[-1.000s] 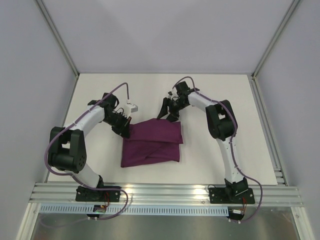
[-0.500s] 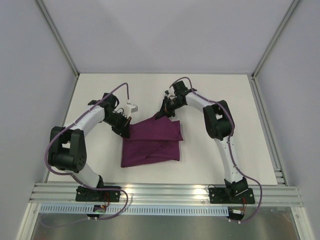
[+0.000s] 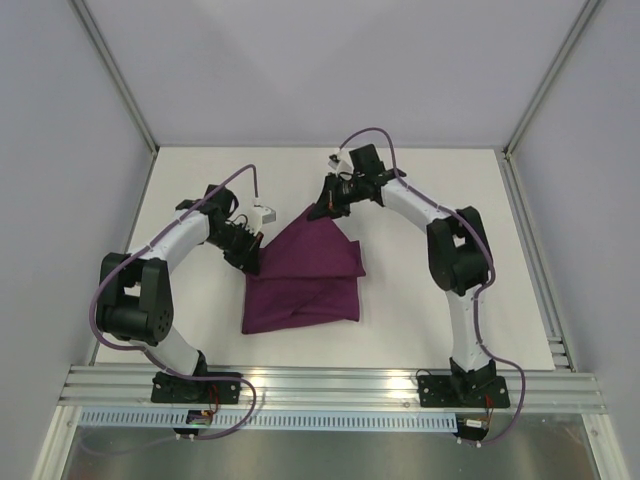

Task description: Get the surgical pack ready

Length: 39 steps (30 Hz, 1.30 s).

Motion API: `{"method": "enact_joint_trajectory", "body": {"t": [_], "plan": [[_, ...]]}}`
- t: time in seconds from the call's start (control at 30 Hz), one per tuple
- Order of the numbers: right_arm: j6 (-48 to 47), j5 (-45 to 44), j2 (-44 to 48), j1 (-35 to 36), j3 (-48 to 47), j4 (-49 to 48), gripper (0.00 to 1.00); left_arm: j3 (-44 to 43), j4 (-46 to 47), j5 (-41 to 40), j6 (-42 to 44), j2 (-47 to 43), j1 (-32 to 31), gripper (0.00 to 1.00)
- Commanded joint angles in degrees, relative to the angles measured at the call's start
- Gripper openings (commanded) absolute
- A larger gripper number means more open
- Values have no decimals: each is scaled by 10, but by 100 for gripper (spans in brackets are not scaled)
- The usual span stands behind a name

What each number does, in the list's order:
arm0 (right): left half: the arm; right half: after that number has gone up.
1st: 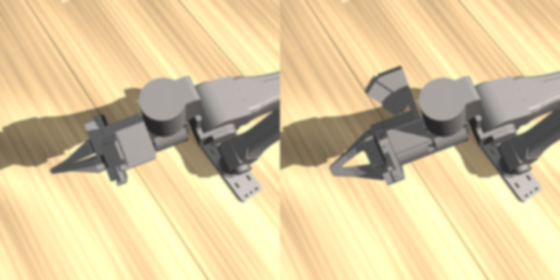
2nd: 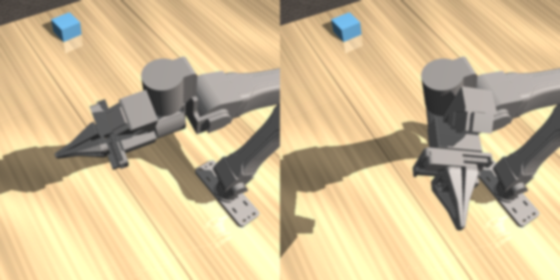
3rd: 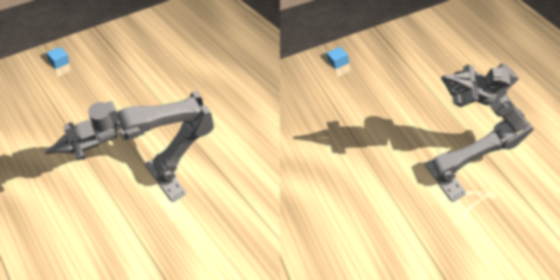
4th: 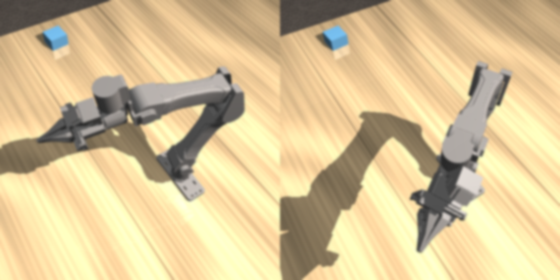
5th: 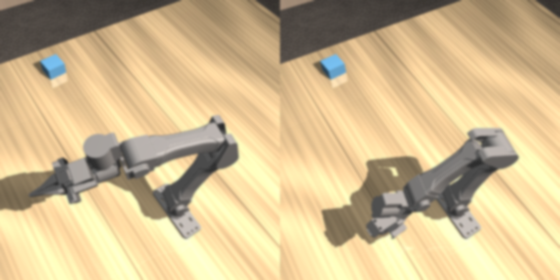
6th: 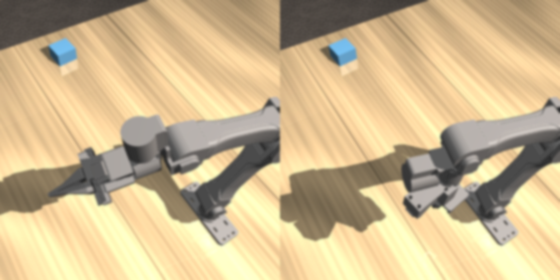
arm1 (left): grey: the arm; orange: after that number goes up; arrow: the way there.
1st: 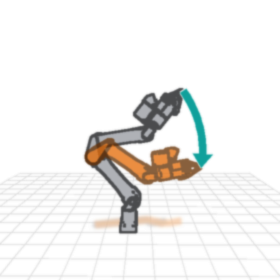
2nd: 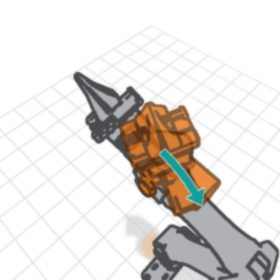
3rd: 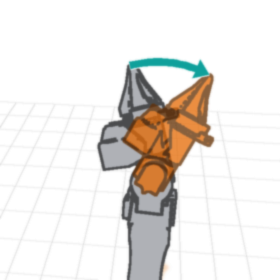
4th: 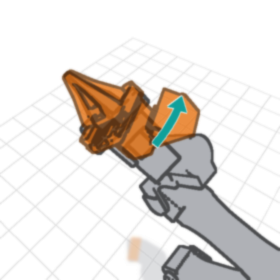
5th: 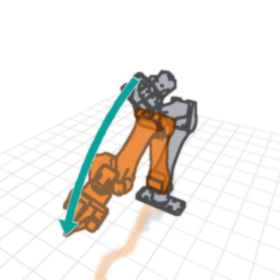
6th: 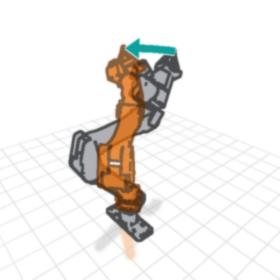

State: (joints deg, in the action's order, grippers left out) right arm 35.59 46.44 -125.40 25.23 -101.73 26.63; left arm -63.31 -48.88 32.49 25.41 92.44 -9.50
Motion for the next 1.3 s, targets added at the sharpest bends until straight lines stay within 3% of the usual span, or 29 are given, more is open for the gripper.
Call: {"method": "enact_joint_trajectory", "body": {"t": [0.0, 0.07, 0.3, 0.4, 0.57, 0.77, 0.87, 1.07, 1.17, 1.2, 1.27], "plan": [[-32, -2, 75, 4, 37, -35, 0, -19, -27, -22, 3, -5, 6, 15], [-47, 12, 103, 12, 82, -53, 0, -23, -47, -10, 3, -9, 6, 19], [-119, 78, 224, 65, 235, -64, 1, -47, -111, -3, 14, -65, 6, 60], [-132, 92, 263, 84, 295, -71, 0, -72, -163, -4, 28, -98, 6, 70], [-160, 90, 312, 129, 362, -79, 0, -92, -227, -8, 51, -160, 6, 74], [-188, 60, 351, 198, 442, -84, 11, -42, -190, -55, 14, -191, 6, 75], [-180, 19, 352, 224, 476, -93, 20, -30, -171, -76, -15, -184, 7, 75], [-153, -64, 389, 263, 527, -141, 74, -17, -141, -93, -55, -184, 6, 79], [-136, -132, 452, 281, 551, -163, 78, -2, -120, -111, -75, -196, 6, 81], [-129, -181, 471, 283, 564, -168, 86, 3, -116, -124, -79, -201, 6, 81], [-91, -274, 534, 285, 580, -168, 89, 12, -113, -138, -83, -224, 6, 81]]}}
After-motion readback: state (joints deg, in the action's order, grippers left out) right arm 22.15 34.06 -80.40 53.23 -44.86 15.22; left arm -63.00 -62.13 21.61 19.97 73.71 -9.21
